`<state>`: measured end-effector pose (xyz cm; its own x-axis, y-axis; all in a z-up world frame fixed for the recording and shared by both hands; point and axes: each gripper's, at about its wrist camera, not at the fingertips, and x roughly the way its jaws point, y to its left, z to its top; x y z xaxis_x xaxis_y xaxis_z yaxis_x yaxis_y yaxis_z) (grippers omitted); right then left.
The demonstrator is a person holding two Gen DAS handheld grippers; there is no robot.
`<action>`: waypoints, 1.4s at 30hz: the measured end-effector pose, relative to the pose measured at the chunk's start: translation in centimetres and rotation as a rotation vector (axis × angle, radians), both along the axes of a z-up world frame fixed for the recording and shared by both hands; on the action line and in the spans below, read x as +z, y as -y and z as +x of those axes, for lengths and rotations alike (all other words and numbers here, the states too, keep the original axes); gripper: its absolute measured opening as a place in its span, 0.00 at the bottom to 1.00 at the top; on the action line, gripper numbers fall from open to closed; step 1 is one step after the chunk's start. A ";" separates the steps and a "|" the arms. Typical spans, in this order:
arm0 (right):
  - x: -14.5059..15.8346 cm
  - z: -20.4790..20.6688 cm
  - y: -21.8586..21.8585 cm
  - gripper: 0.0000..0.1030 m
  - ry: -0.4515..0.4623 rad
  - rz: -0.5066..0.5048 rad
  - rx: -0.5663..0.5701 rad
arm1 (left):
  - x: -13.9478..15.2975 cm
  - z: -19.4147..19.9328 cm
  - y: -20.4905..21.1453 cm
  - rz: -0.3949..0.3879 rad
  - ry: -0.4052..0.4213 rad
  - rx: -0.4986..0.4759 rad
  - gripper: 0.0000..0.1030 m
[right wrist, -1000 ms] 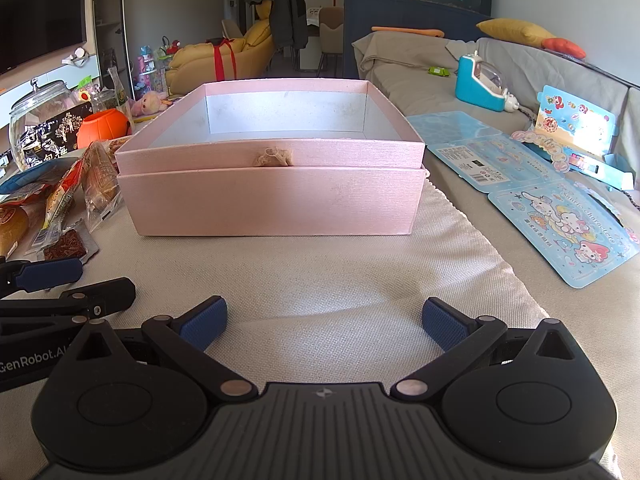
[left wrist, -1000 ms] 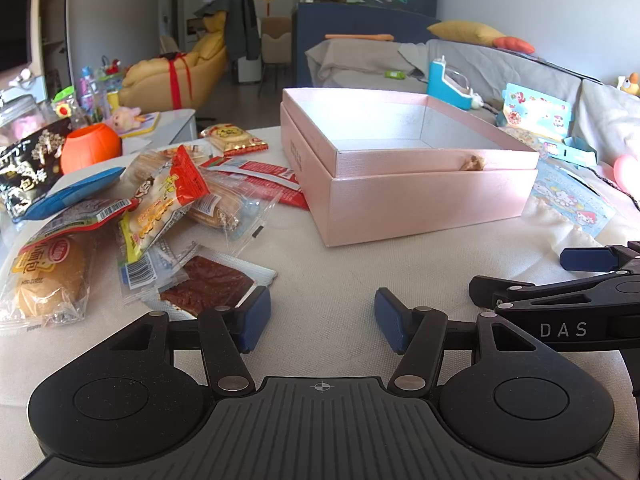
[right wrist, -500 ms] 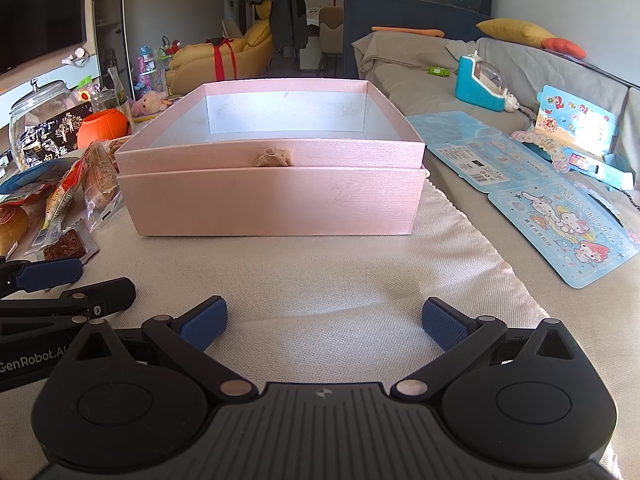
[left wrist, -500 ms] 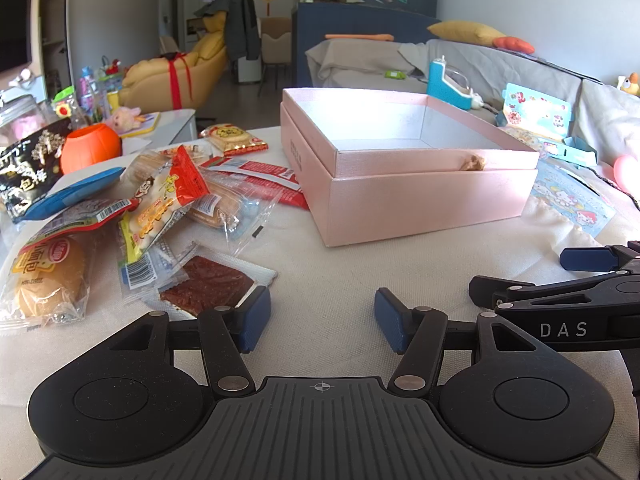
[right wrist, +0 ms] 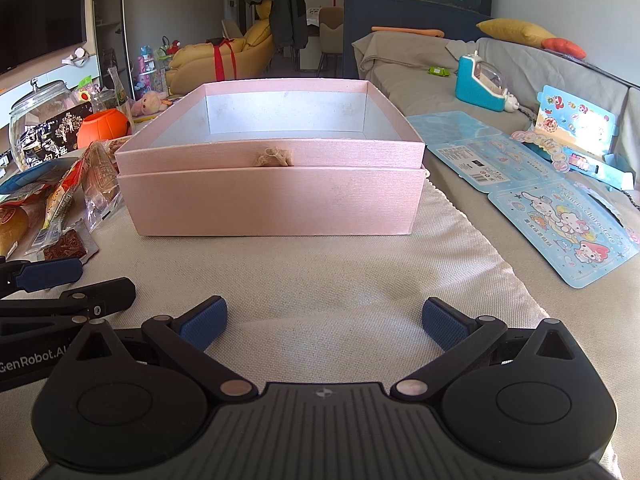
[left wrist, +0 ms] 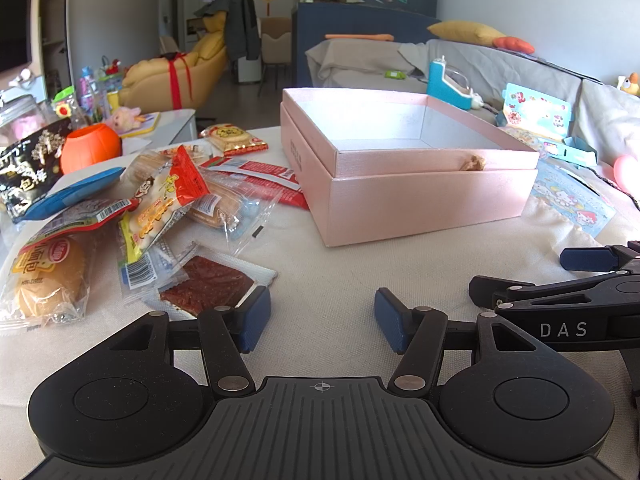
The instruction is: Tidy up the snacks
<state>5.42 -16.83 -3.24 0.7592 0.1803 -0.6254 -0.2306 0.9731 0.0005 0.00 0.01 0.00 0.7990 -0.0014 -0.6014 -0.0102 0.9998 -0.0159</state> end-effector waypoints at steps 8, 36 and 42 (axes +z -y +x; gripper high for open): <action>0.0 0.0 0.0 1.00 0.000 0.001 0.000 | 0.0 0.0 0.0 0.003 0.000 0.000 0.61; 1.6 1.1 -2.1 0.98 -0.122 -0.009 0.156 | 4.1 -2.8 -9.5 -0.203 -0.001 -0.017 0.58; 4.2 2.7 -8.7 0.98 -0.058 0.062 0.296 | 5.0 -3.9 -13.1 -0.202 0.015 0.093 0.58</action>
